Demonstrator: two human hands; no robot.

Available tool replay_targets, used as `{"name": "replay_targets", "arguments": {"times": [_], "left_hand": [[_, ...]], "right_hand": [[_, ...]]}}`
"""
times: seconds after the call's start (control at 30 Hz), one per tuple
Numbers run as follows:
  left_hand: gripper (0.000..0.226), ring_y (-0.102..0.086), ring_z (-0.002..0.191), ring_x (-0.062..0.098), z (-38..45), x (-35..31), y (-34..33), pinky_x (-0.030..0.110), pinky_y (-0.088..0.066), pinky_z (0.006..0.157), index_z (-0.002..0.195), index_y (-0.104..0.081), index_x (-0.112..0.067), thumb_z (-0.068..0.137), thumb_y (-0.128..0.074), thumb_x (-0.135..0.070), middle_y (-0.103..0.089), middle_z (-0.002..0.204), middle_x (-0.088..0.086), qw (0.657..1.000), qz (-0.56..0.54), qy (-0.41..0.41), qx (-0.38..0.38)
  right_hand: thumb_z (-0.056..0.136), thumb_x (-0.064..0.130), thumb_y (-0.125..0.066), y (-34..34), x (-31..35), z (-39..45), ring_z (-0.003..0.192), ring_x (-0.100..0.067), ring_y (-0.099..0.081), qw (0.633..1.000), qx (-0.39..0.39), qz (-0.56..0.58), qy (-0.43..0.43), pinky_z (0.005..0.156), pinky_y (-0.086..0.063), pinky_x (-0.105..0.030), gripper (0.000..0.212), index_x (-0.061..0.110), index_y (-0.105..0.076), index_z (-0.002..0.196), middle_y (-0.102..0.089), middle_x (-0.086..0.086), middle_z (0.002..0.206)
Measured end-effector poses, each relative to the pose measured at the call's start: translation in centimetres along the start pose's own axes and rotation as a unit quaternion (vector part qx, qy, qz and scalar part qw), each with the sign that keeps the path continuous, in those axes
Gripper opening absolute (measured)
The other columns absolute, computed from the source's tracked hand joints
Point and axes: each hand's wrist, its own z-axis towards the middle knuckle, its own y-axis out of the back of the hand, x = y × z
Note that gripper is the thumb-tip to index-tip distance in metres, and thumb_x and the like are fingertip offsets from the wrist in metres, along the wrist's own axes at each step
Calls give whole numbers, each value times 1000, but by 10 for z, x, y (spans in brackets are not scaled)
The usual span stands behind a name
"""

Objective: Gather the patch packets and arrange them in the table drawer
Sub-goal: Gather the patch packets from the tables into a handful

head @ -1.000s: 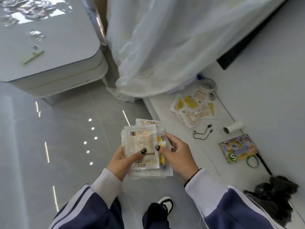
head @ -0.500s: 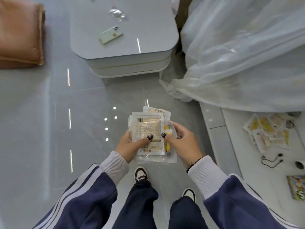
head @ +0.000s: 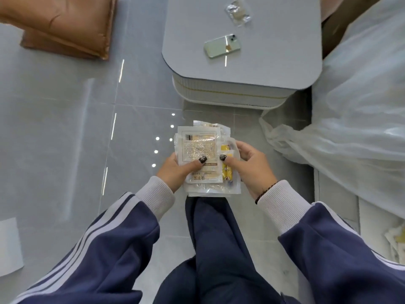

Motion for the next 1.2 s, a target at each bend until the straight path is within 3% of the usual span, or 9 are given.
{"name": "replay_targets", "arguments": {"times": [0.2, 0.43, 0.63, 0.7, 0.8, 0.93, 1.07, 1.2], "left_hand": [[35, -69, 98, 25, 52, -77, 51, 48, -51, 95, 109, -61, -18, 78, -75, -11, -73, 104, 3, 999, -29, 16, -31], [51, -69, 101, 24, 115, -161, 130, 48, -50, 98, 123, -57, -11, 77, -77, -16, -72, 111, 4, 1000, -11, 2, -21], [45, -69, 101, 23, 169, -224, 196, 45, -51, 97, 120, -58, -14, 79, -75, -15, -72, 111, 3, 1000, 13, 9, -6], [44, -68, 101, 22, 186, -248, 218, 39, -53, 93, 122, -57, -13, 81, -73, -13, -71, 112, 4, 1000, 19, 10, -10], [37, -68, 93, 11, 211, -280, 237, 19, -54, 74, 117, -58, -16, 83, -71, -12, -71, 105, -3, 999, 37, 2, 9], [35, -68, 94, 12, 256, -326, 251, 22, -53, 76, 113, -57, -20, 83, -72, -12, -71, 101, -6, 998, 64, 7, 29], [24, -70, 80, 4, 301, -375, 244, 17, -55, 65, 100, -59, -24, 83, -71, -10, -71, 93, -8, 996, 78, 6, 48], [39, -69, 82, 3, 346, -436, 227, 12, -52, 62, 115, -56, -16, 81, -74, -19, -71, 100, -4, 991, 121, 6, 62]], "right_hand": [[83, -2, -65, -62, 74, 73, 86, -7, -71, 999, 30, -17, -13, 68, -57, -24, 44, 23, -62, 119, -71, 6, 107], [83, -3, -65, -146, 143, 145, 85, -5, -71, 999, 47, -20, 0, 67, -57, -23, 42, 25, -63, 115, -72, 8, 101], [83, -5, -63, -221, 180, 202, 82, -7, -71, 1000, 19, 11, -13, 65, -58, -24, 42, 32, -63, 103, -72, 8, 98], [83, -5, -63, -247, 192, 222, 85, -8, -71, 999, 11, 20, -23, 66, -58, -24, 41, 30, -63, 106, -71, 6, 102], [84, -5, -64, -270, 210, 250, 91, -11, -70, 999, -7, 34, -29, 68, -58, -24, 42, 20, -62, 117, -71, 3, 106], [83, -5, -64, -286, 236, 296, 93, -14, -70, 998, -25, 54, -30, 67, -57, -23, 43, 18, -63, 120, -71, 2, 107], [84, -3, -63, -286, 271, 344, 92, -12, -70, 996, -46, 66, -27, 67, -58, -24, 40, 21, -63, 116, -70, 4, 106], [86, 0, -61, -275, 311, 396, 92, -12, -69, 993, -78, 82, -26, 65, -56, -21, 35, 23, -63, 112, -71, 4, 105]]}}
